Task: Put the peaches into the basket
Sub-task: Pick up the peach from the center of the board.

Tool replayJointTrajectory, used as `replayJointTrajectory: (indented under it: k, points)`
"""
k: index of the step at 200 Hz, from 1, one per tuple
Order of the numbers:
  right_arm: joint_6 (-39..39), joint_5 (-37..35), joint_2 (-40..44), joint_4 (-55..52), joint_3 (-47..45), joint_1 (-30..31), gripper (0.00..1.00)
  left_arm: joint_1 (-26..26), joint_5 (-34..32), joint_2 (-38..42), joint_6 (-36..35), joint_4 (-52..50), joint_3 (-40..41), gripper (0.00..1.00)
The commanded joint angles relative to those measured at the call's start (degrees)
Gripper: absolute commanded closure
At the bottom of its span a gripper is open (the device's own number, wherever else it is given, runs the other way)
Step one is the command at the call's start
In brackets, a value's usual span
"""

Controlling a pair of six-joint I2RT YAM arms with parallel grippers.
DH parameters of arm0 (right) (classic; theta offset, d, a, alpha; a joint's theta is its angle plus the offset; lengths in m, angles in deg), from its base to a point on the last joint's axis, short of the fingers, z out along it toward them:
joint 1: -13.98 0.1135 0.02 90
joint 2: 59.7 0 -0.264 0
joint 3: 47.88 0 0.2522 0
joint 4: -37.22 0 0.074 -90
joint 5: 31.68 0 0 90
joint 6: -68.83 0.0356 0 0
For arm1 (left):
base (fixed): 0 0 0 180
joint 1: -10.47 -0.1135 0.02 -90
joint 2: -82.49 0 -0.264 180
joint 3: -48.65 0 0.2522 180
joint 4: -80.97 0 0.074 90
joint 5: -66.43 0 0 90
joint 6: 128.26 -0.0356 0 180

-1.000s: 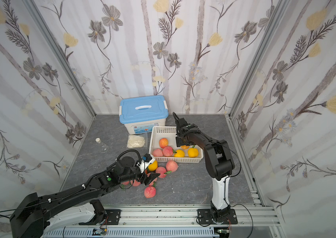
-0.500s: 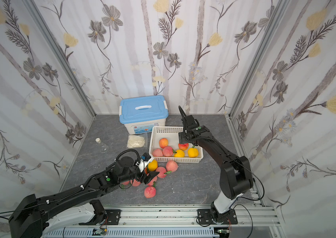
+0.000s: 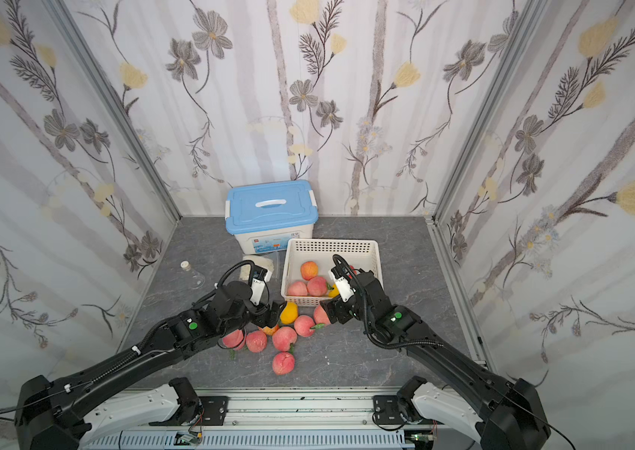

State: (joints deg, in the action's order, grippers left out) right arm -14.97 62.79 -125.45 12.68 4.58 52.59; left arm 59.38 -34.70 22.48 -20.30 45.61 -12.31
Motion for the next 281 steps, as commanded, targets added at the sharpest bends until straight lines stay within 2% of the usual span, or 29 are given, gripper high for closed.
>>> replayJointTrajectory:
  k: [1, 35, 75, 90, 117, 167, 187, 281]
  points:
    - [-1.19, 7.35, 4.25, 10.59, -5.09, 1.55, 0.13, -0.33, -10.75, -2.04, 18.98, -21.17, -4.22, 0.11]
    - [-2.94, 10.7, 8.91, 14.68, -11.19, 4.94, 0.11, -1.39, -9.34, -3.7, 32.79, -32.96, -6.38, 0.11]
    - [-6.72, 14.39, 5.88, 12.63, -8.48, 11.34, 0.12, -2.14, -7.3, -5.32, 39.29, -35.95, -4.29, 0.12]
    - [-7.97, 14.09, 4.33, 11.77, -7.48, 14.41, 0.12, -2.84, -6.97, -5.1, 38.87, -34.13, -3.5, 0.11]
    - [-9.05, 12.42, 3.2, 10.79, -6.67, 16.59, 0.12, -4.02, -8.91, -6.13, 38.66, -37.35, -3.97, 0.08]
    - [-9.38, 12.41, 3.16, 10.9, -6.7, 17.46, 0.12, -8.41, -5.16, -4.68, 36.44, -31.51, 1.8, 0.08]
    - [-9.61, 12.06, 3.07, 10.81, -6.6, 17.65, 0.12, -10.08, -4.07, -6.49, 35.1, -30.29, 2.39, 0.08]
    - [-9.91, 11.46, 2.85, 10.42, -6.53, 18.41, 0.12, -12.34, -0.73, -11.8, 33.26, -23.12, 5.09, 0.06]
